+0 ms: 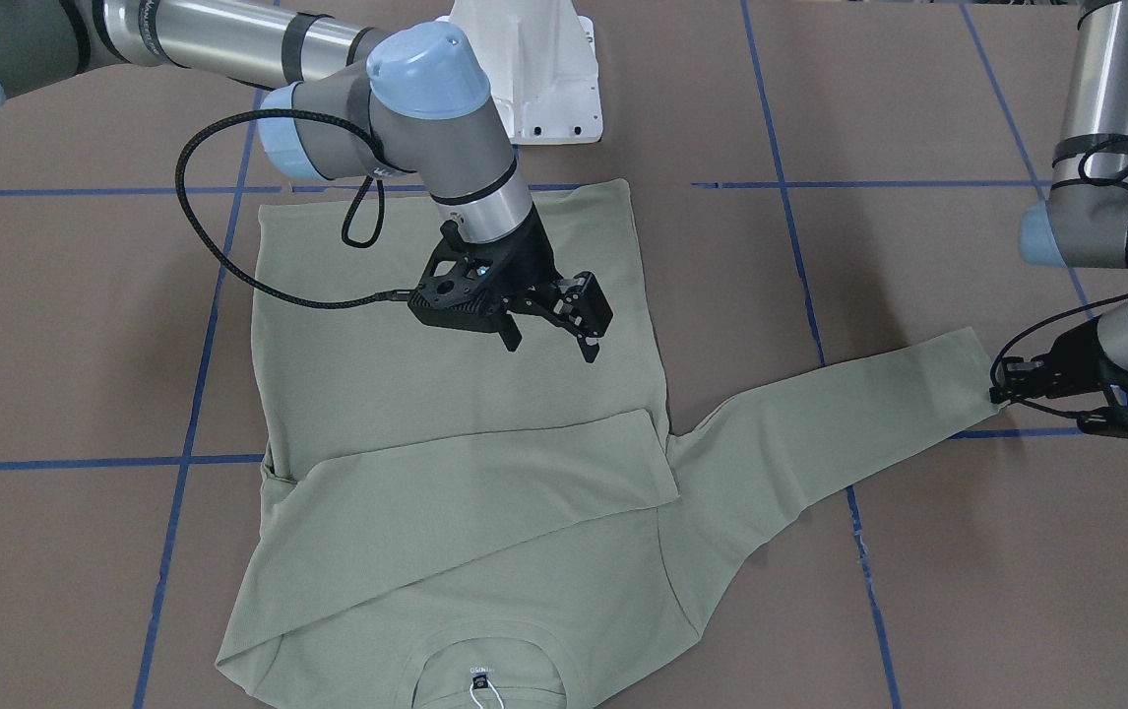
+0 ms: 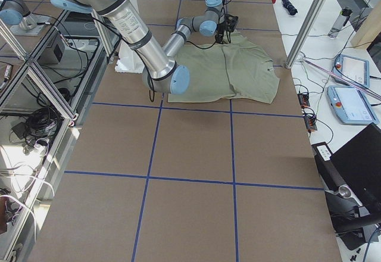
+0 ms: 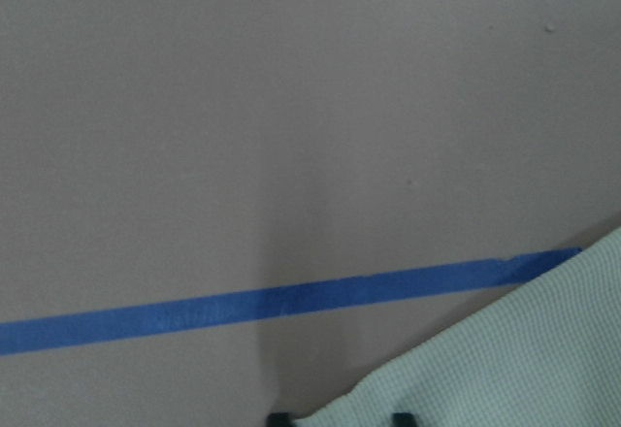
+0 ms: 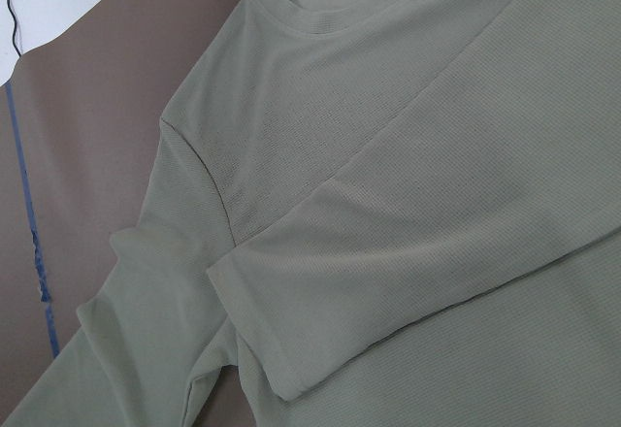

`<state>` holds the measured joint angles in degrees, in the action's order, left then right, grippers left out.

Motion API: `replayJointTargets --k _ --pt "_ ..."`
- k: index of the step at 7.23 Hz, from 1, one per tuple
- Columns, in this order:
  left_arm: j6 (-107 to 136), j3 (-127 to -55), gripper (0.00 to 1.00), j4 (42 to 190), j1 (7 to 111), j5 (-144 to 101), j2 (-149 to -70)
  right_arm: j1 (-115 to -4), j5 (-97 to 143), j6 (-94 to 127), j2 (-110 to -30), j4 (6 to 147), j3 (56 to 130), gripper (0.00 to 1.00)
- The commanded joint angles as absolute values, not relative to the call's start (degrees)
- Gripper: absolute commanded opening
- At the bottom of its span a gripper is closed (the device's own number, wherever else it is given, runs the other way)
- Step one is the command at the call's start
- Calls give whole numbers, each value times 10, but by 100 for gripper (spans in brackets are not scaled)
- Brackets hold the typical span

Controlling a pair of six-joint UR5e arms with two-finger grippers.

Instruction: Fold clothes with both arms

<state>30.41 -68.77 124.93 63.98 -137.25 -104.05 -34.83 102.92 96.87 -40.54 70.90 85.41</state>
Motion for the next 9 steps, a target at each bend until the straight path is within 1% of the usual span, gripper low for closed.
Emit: replayJointTargets --k 1,2,4,5,7,8,9 --pt "306 -706 0 1239 640 -1405 -1064 -352 1031 969 -406 707 854 100" --pt "315 -732 0 1240 641 -1444 -1070 -361 1037 968 -411 708 860 100" --pt "519 -768 0 1250 624 -1448 -1172 -430 1123 926 -498 703 916 100" --pt "603 -780 0 1247 562 -1441 -1226 -480 1184 873 -557 703 958 100" --pt "743 -779 0 1247 527 -1387 -1339 -584 1286 776 -661 702 1016 100" --pt "782 -749 0 1249 488 -1303 -1402 -602 1292 739 -700 702 1037 100" --pt "797 -676 0 1251 439 -1215 -1486 -606 1289 728 -730 702 1055 100"
